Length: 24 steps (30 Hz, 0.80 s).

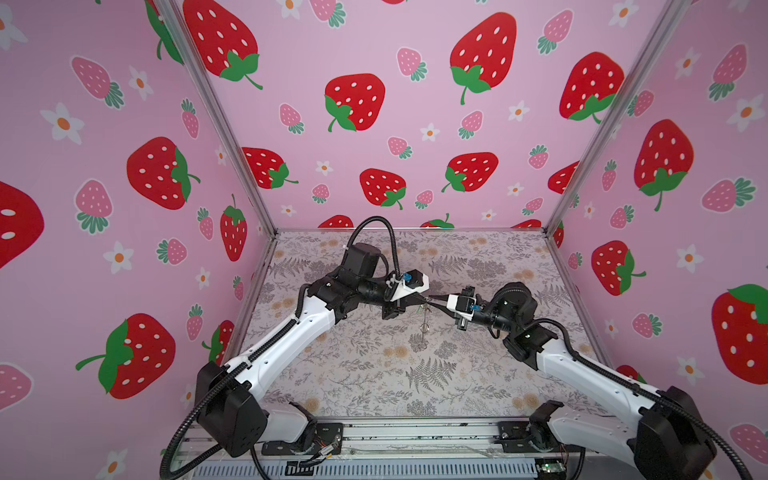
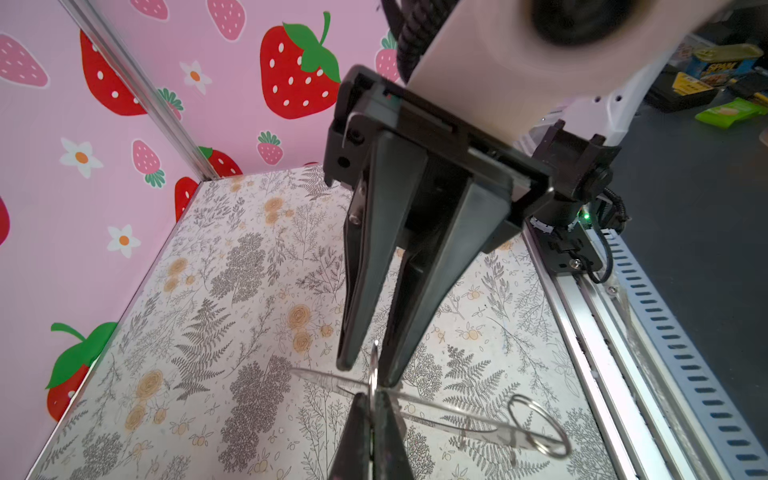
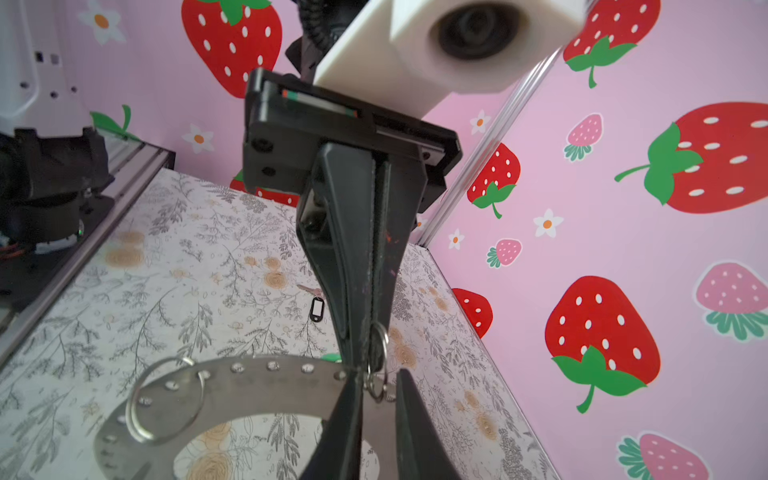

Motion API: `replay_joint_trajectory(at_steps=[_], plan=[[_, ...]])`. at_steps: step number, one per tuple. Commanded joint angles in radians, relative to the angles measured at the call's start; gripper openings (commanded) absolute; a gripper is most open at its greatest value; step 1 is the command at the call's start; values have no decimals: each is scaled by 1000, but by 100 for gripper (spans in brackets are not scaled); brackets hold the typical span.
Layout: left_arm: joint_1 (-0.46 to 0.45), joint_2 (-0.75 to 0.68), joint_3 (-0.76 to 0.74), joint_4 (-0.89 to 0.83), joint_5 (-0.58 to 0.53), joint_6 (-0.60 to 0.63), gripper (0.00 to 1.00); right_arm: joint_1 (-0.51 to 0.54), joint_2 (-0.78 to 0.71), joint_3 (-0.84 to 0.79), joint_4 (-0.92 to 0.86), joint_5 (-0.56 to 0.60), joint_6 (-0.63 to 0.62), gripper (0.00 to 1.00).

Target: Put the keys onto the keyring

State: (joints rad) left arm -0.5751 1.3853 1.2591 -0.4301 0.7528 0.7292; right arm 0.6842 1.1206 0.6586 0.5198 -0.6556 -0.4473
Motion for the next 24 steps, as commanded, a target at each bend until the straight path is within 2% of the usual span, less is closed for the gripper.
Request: replay_joint_trajectory(at_steps=[1, 4, 10, 19, 24], plan=[[-17, 18, 101, -135, -75, 22, 0, -2, -48, 45, -109, 115, -114, 22], [-29, 56, 190, -242, -132, 14, 0, 0, -85, 60, -164, 170, -197, 30], [-67, 141, 371, -442, -221, -12, 0, -2, -84, 130, -309, 174, -309, 28], [-111, 212, 529, -575, -297, -54, 0, 0, -68, 152, -329, 158, -319, 21], [-123, 238, 564, -600, -333, -67, 0, 0, -79, 145, -311, 138, -300, 21]])
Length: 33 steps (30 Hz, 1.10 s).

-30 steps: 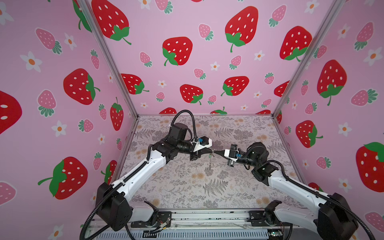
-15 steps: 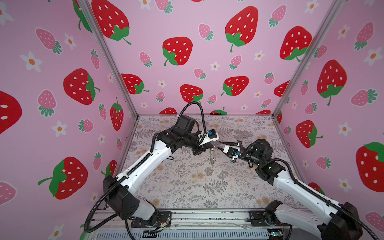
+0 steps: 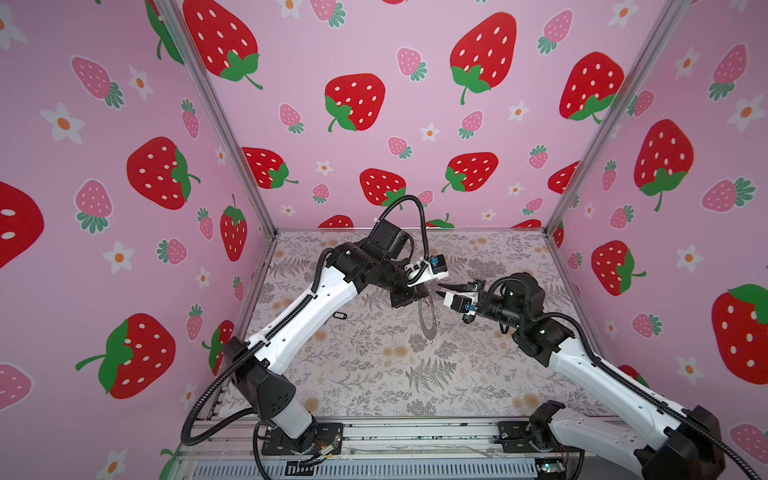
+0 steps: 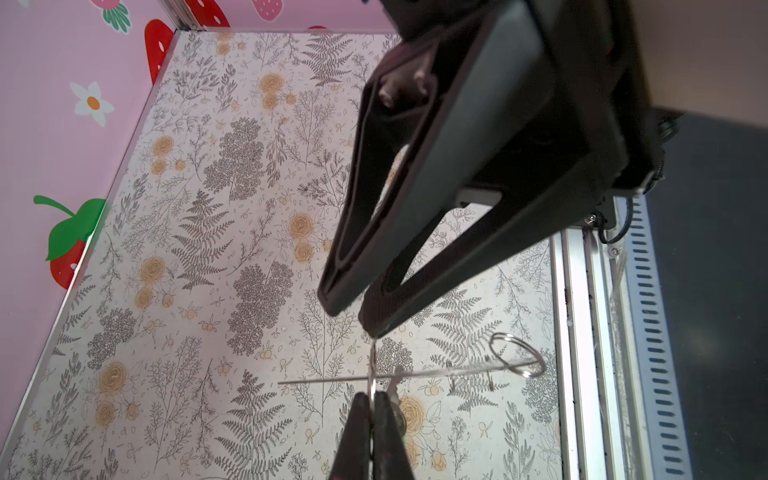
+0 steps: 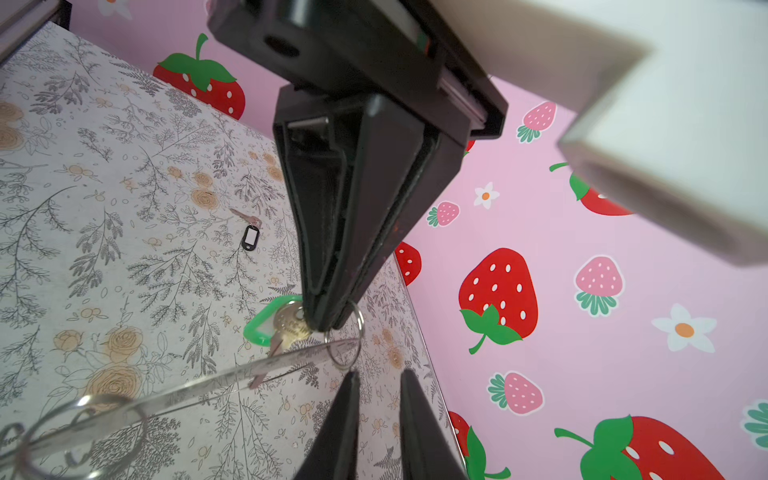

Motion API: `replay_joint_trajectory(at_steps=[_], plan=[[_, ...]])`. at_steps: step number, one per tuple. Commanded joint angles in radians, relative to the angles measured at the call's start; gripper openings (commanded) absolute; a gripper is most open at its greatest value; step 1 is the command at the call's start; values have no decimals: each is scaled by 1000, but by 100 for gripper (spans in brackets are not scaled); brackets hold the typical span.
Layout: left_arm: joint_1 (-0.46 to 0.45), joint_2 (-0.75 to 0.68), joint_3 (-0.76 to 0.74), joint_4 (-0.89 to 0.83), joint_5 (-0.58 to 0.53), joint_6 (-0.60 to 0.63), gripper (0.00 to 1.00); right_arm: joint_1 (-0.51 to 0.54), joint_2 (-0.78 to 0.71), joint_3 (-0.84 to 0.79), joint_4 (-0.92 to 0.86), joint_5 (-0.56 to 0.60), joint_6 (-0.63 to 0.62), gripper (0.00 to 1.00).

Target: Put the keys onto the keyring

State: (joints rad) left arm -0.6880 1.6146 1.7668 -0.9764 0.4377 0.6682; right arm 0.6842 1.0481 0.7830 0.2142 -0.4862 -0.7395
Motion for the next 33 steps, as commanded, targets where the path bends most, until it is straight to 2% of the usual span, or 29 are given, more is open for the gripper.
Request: replay_joint_trajectory(at_steps=[1, 9, 25, 33], plan=[[-13, 14, 63, -59, -23, -6, 0, 0, -7, 19, -7, -41, -9, 21], [-21, 33, 92, -70, -44, -15, 0, 0, -1, 6, 13, -115, 7, 20], [-42, 19, 86, -63, -40, 25, 0, -1, 35, 2, 82, -57, 96, 16], [-50, 7, 83, -58, -67, 51, 0, -2, 43, 4, 58, -55, 98, 14]])
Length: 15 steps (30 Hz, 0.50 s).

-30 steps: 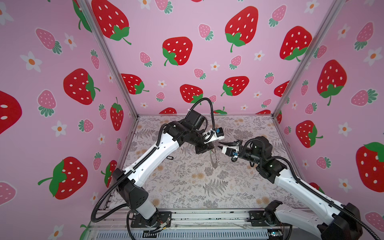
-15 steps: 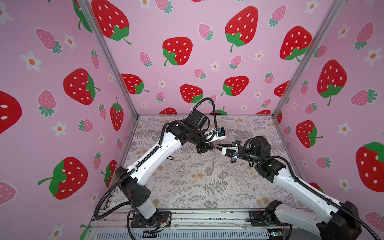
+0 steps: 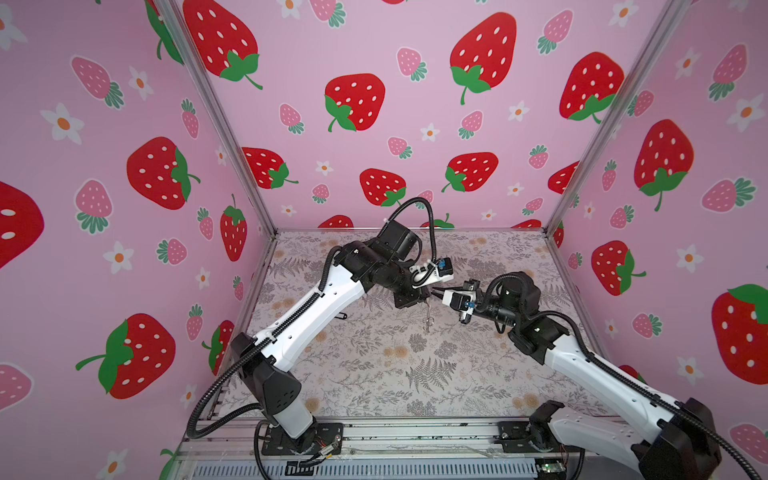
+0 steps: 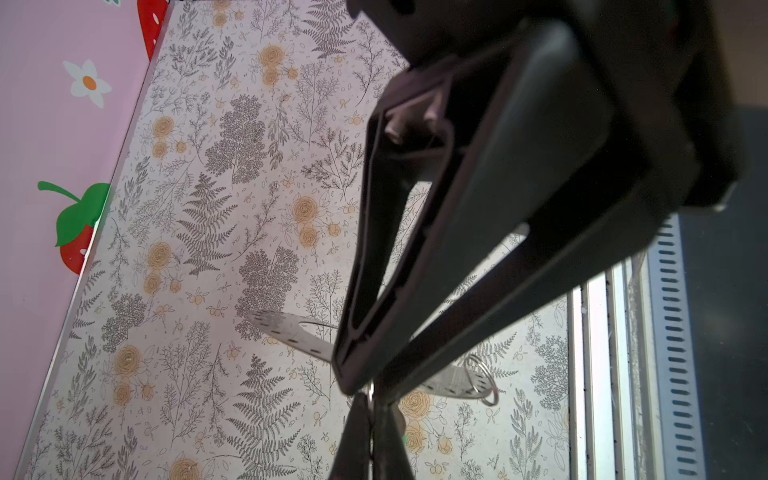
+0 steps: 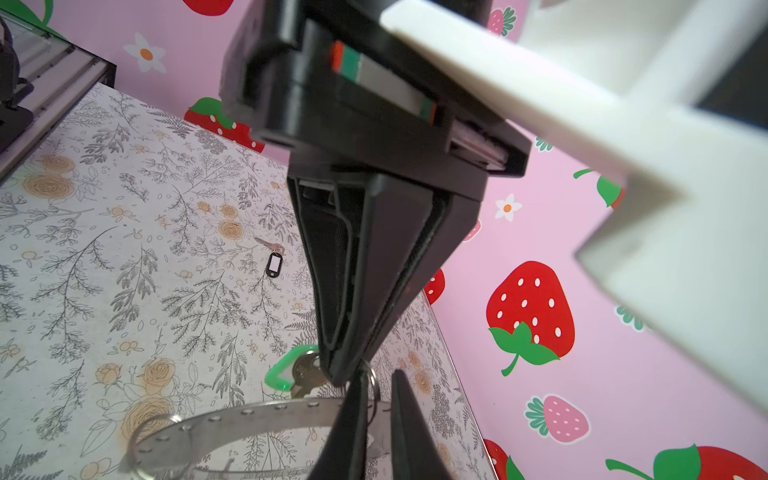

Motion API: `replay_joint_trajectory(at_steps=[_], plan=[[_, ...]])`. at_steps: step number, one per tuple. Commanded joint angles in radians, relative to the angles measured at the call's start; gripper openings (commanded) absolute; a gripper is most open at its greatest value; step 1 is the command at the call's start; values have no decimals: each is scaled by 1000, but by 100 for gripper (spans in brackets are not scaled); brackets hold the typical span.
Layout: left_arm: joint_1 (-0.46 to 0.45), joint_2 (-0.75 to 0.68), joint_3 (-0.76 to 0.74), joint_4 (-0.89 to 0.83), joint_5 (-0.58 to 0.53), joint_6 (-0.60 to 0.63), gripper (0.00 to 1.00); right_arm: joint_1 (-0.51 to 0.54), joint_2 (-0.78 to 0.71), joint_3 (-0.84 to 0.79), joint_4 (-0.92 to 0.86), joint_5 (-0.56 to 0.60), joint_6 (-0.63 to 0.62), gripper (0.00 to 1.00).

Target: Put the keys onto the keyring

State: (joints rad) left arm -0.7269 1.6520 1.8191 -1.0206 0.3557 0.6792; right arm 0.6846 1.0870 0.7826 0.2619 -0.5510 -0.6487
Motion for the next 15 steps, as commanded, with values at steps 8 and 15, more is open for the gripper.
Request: replay_joint_trajectory(at_steps=[8, 15], plan=[[-12, -50, 11, 9, 29, 64, 0, -2, 17, 4, 8, 1, 13, 11], [-14, -55, 0, 16, 30, 73, 0, -2, 19, 8, 6, -10, 11, 4]])
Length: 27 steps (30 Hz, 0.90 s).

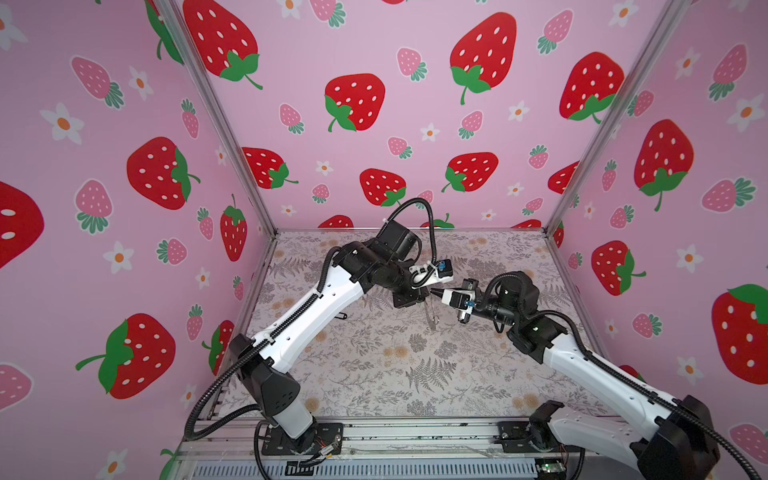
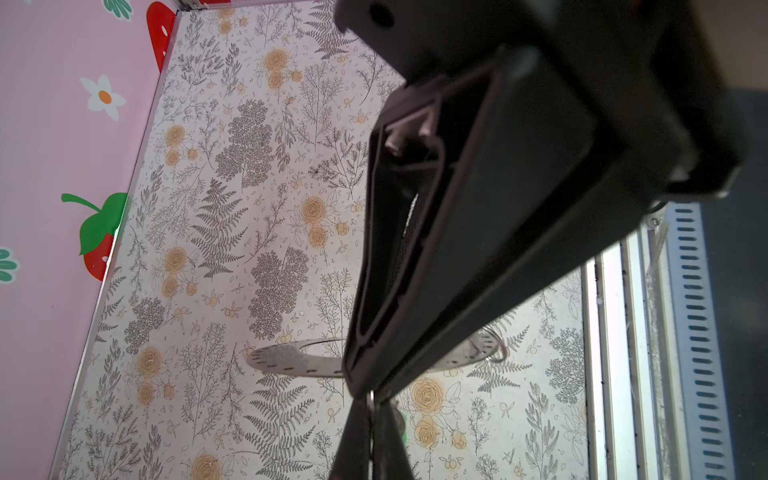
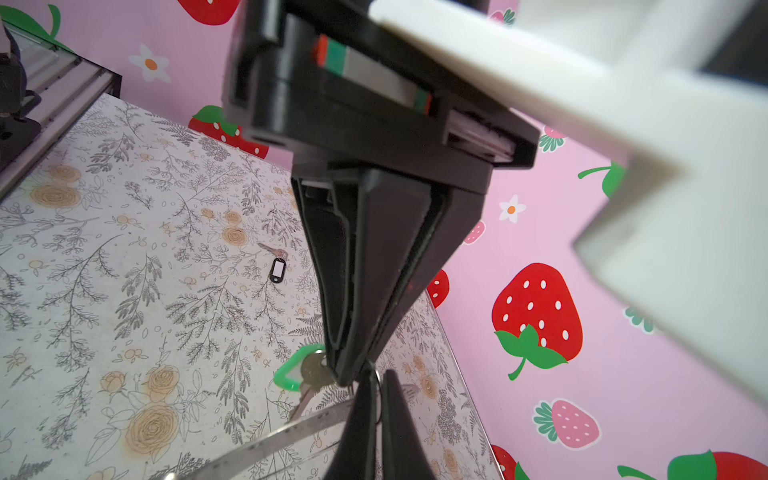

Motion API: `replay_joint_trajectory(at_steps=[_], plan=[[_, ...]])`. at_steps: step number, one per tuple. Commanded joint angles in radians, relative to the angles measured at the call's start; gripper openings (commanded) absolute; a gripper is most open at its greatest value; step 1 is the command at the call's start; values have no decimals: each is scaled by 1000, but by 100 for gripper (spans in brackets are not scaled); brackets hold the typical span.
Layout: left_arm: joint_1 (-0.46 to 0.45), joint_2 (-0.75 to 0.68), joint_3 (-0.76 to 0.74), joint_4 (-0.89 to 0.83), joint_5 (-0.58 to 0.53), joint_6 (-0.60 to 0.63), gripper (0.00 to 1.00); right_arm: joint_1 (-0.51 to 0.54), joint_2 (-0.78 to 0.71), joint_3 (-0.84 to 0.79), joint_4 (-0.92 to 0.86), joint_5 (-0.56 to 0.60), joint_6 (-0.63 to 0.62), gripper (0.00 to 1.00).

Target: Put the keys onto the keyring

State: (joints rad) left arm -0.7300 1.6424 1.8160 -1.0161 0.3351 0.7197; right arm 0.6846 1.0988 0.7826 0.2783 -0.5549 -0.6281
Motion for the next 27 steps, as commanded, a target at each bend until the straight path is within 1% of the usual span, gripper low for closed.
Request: replay_joint_trajectory(at_steps=[1, 3, 5, 6, 8, 10, 11, 13, 15, 18, 21, 22, 24, 27], plan=[[-11, -45, 2, 12, 49, 33, 0, -2, 6, 8, -11, -6, -9, 3], [-11, -46, 0, 13, 48, 34, 0, -2, 6, 8, -15, -12, -7, 0], [-11, -52, -6, 30, 45, 28, 0, -2, 3, 5, -15, -16, -6, 0], [-11, -60, -17, 45, 42, 26, 3, -3, 4, 4, -17, -18, -5, 0], [-10, -79, -51, 86, 30, 18, 16, -3, 1, 0, -15, -22, -1, 0], [-7, -105, -93, 132, 18, 10, 35, -3, -2, -3, -9, -23, 8, 0], [-2, -119, -116, 156, 18, 1, 41, -5, -1, -3, -8, -24, 14, 0], [17, -142, -153, 199, 26, -30, 47, -6, -4, -8, 0, -30, 24, 0], [41, -167, -187, 240, 34, -72, 51, -10, -8, -17, 29, -35, 50, 0], [84, -215, -266, 325, 70, -145, 53, -14, -10, -25, 58, -38, 82, 0], [118, -268, -372, 433, 116, -227, 53, -16, -11, -27, 86, -41, 110, 0], [128, -293, -429, 500, 143, -272, 53, -16, -10, -26, 92, -44, 116, 0], [132, -322, -503, 587, 172, -324, 53, -17, -10, -25, 109, -43, 132, 0], [132, -333, -564, 664, 180, -412, 52, -16, -9, -22, 125, -48, 146, 0]])
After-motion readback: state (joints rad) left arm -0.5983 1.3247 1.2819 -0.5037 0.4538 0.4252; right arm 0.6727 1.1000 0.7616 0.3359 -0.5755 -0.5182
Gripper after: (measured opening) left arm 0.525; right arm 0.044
